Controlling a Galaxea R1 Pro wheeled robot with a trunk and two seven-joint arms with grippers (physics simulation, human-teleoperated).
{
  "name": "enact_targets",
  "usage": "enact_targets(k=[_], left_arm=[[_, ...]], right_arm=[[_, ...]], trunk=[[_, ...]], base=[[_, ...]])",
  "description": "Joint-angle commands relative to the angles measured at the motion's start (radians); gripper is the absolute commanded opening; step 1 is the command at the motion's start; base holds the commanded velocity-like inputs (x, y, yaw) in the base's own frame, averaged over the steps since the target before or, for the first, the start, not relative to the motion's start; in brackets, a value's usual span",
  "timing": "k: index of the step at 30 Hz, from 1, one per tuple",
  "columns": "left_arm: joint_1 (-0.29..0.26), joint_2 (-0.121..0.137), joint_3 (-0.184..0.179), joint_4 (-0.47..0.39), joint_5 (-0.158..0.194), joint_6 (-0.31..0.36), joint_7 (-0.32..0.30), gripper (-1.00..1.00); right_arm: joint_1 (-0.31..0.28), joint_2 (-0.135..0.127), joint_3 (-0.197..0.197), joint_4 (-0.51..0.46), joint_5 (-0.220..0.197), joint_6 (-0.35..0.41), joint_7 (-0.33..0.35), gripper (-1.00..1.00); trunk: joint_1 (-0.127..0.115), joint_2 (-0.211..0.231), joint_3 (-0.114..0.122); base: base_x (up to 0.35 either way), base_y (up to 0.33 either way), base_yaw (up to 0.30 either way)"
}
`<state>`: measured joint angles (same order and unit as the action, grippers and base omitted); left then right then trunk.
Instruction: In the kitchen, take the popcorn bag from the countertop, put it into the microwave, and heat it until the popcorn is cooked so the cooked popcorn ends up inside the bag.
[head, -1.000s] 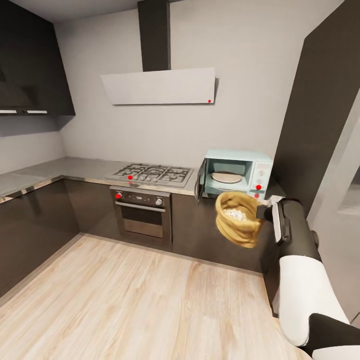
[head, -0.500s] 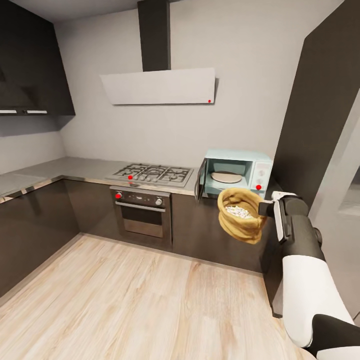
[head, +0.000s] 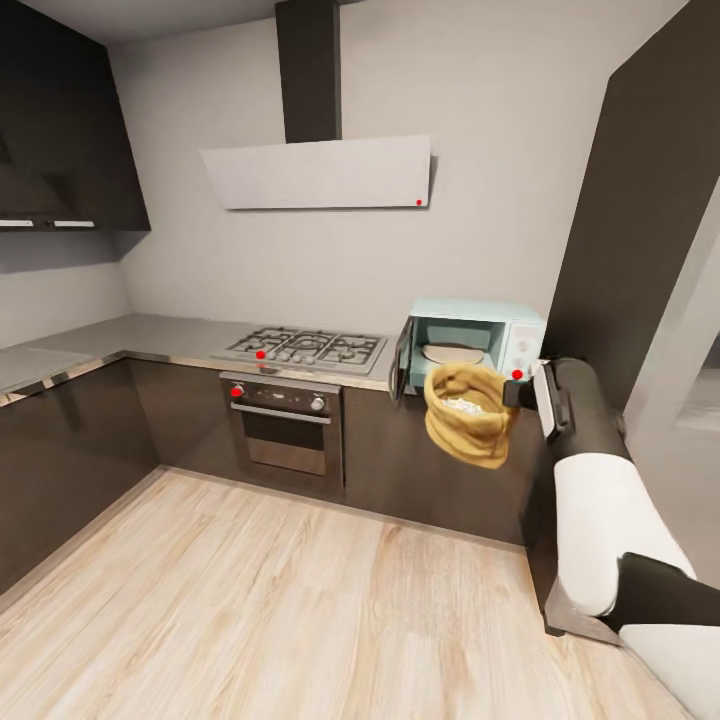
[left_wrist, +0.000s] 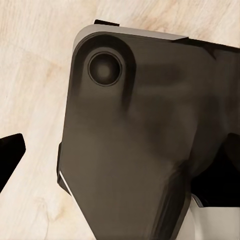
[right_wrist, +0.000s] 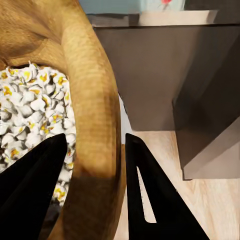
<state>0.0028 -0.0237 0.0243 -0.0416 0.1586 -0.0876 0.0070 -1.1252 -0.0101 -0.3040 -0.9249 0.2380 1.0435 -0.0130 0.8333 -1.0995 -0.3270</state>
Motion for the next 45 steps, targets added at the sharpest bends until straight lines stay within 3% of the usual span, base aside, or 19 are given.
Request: enact_targets(k=[1,7,12,19,34,45], left_arm=[[0.000,0.000,0.002,-0.001,0.006,-0.001,0.001,1.00],[0.000,0.000,0.002,-0.001,0.006,-0.001,0.001,1.00],[0.000,-0.001,0.002,-0.001,0.006,-0.001,0.001,1.00],[0.000,-0.001,0.002,-0.001,0.006,-0.001,0.001,1.00],[0.000,0.001,0.002,-0.001,0.006,-0.001,0.001,1.00],[0.000,0.001,0.002,-0.001,0.007,0.000,0.001,1.00]], right_arm=[[-0.023,-0.001,-0.002,0.025,0.003,0.004,-0.002,-1.00],[-0.161,-0.002,-0.008,0.180,0.004,0.004,-0.053,-1.00],[-0.228,-0.027,-0.012,0.249,0.005,0.004,-0.078,-1.00],[-0.238,-0.043,-0.012,0.260,-0.001,0.004,-0.070,-1.00],[-0.239,-0.033,-0.012,0.262,-0.006,0.004,-0.064,-1.00],[-0.239,-0.039,-0.012,0.262,-0.005,0.004,-0.064,-1.00]], trunk=[[0.000,-0.001,-0.001],[0.000,-0.001,-0.001],[0.000,-0.001,-0.001],[0.000,-0.001,-0.001],[0.000,-0.001,-0.001],[0.000,-0.001,-0.001]], base=[[0.000,0.000,0.000],[0.000,0.000,0.000],[0.000,0.000,0.000],[0.000,0.000,0.000],[0.006,0.000,0.000],[0.301,0.000,0.000]])
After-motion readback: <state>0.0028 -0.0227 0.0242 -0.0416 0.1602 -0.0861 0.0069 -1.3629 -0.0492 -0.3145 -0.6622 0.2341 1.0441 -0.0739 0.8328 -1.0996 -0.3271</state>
